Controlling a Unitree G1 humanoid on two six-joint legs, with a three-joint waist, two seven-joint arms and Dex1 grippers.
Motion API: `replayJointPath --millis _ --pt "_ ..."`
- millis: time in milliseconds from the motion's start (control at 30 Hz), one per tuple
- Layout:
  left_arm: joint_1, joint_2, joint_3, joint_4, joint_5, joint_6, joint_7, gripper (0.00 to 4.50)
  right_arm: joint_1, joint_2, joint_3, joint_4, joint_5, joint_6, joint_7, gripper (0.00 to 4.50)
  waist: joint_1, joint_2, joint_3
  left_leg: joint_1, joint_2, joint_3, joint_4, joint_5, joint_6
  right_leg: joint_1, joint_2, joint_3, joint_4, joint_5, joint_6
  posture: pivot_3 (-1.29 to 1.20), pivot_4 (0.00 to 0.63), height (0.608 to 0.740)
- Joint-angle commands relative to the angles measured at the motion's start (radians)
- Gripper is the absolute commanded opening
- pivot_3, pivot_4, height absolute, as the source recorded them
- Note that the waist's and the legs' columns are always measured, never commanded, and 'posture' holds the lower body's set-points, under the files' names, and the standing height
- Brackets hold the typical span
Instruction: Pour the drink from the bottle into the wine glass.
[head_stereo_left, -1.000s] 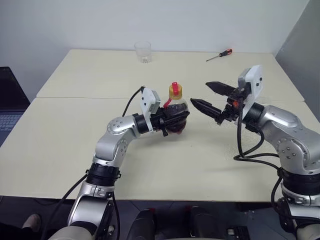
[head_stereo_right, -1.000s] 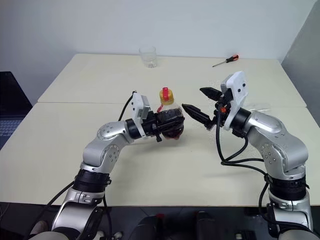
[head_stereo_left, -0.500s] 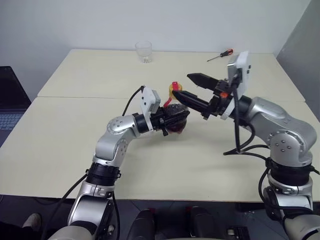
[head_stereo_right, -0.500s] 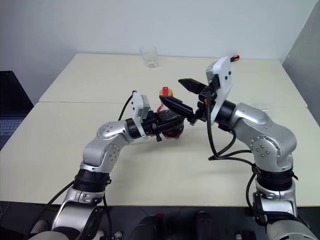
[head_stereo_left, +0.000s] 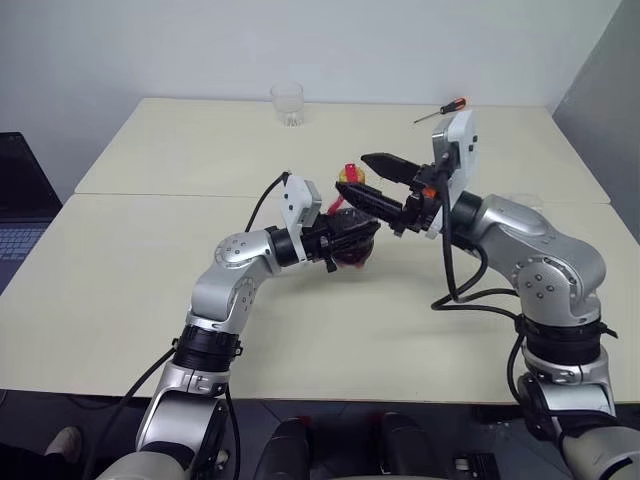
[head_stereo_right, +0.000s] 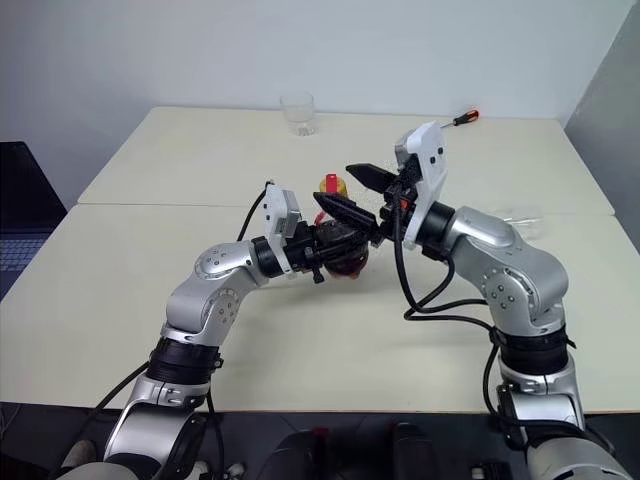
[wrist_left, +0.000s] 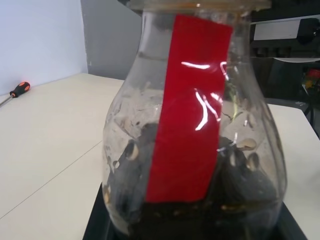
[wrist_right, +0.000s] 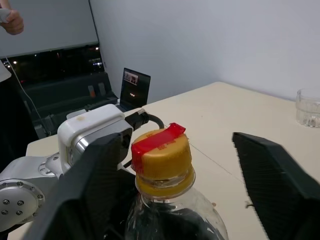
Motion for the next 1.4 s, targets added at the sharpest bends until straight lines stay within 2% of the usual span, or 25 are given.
replayJointPath --millis 33,133,167,433,733,833,933,1167,1400 --pt "-0.024 -0.006 0.010 -0.033 -0.009 -0.031 -0.007 1.39 -0.020 0.003 -0.016 -0.024 0.009 -0.019 0.012 2.46 0.000 0.000 0.000 0.000 0.000 0.000 0.000 0.000 0.000 0.000 0.000 0.000 0.000 0.000 0.000 0.00 0.150 0.740" --pt "-0.025 -0.008 0.009 -0.031 -0.009 -0.032 -0.007 1.39 -0.019 0.003 -0.019 -0.026 0.010 -0.016 0.015 1.36 0.000 0.000 0.000 0.000 0.000 0.000 0.000 0.000 0.000 0.000 0.000 0.000 0.000 0.000 0.000 0.00 0.150 0.740" --pt "-0.026 -0.008 0.009 -0.031 -0.009 -0.033 -0.007 1.39 -0.020 0.003 -0.020 -0.027 0.010 -0.015 0.016 1.19 0.000 0.000 0.000 0.000 0.000 0.000 0.000 0.000 0.000 0.000 0.000 0.000 0.000 0.000 0.000 0.00 0.150 0.740" --pt "-0.014 -0.002 0.010 -0.041 -0.009 -0.030 -0.008 1.39 -0.039 -0.003 -0.059 -0.041 0.050 0.009 0.004 1.19 0.000 0.000 0.000 0.000 0.000 0.000 0.000 0.000 0.000 0.000 0.000 0.000 0.000 0.000 0.000 0.00 0.150 0.740" --pt "0.055 0.028 0.010 -0.116 -0.029 0.009 -0.010 1.39 -0.066 -0.027 -0.120 -0.091 0.189 0.084 -0.002 1.19 0.000 0.000 0.000 0.000 0.000 0.000 0.000 0.000 0.000 0.000 0.000 0.000 0.000 0.000 0.000 0.00 0.150 0.740" --pt "0.050 0.030 0.014 -0.111 -0.028 0.011 -0.009 1.39 -0.065 -0.053 -0.119 -0.085 0.184 0.079 0.009 1.19 0.001 0.000 0.000 0.000 0.000 0.000 0.000 0.000 0.000 0.000 0.000 0.000 0.000 0.000 0.000 0.00 0.150 0.740" --pt "0.044 0.036 0.033 -0.102 -0.021 0.010 0.014 1.39 -0.043 -0.093 -0.134 -0.069 0.113 0.041 -0.015 1.19 0.001 0.000 0.000 0.000 0.000 0.000 0.000 0.000 0.000 0.000 0.000 0.000 0.000 0.000 0.000 0.00 0.150 0.740" --pt "0.080 0.041 0.090 -0.130 -0.014 0.029 0.132 1.39 0.215 -0.186 -0.203 -0.184 -0.030 -0.005 -0.128 1.19 0.004 0.000 0.000 -0.001 0.000 0.000 0.000 0.000 0.000 0.000 0.000 0.000 -0.001 0.000 0.000 0.00 0.150 0.740" --pt "0.171 0.039 0.088 -0.244 -0.039 0.080 0.181 1.39 0.562 -0.139 -0.262 -0.375 -0.116 -0.008 -0.292 1.19 0.003 0.000 0.000 -0.001 0.000 0.000 0.000 0.000 0.000 0.000 0.000 0.001 0.000 0.000 0.000 0.00 0.150 0.740"
